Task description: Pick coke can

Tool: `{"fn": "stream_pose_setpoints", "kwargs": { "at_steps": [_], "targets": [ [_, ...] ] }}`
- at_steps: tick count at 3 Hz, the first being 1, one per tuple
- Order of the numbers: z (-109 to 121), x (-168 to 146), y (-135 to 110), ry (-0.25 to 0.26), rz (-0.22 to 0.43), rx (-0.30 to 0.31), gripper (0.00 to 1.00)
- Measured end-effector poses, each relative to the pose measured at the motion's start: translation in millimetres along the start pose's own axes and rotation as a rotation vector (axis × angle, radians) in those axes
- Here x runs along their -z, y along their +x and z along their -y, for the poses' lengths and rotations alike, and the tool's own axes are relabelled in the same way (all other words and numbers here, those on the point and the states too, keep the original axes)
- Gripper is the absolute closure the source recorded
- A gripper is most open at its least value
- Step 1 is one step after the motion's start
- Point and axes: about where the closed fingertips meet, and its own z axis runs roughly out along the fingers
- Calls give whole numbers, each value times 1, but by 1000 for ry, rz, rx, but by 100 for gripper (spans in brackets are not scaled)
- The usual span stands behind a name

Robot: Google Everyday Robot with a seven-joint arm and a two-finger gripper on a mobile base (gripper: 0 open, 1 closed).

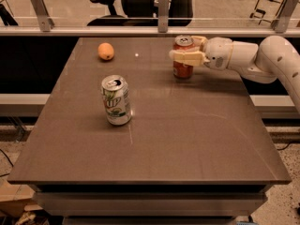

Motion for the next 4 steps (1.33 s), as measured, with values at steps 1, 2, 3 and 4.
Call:
{"fn": "stream_pose_setpoints", "kwargs": {
  "at_steps": [1,2,3,4],
  "targets": [
    [1,3,-1,5,-10,7,87],
    [3,6,-1,10,-14,2,100],
    [6,8,-2,17,-6,-19,100],
    [8,14,-5,23,8,-61,100]
  ]
}}
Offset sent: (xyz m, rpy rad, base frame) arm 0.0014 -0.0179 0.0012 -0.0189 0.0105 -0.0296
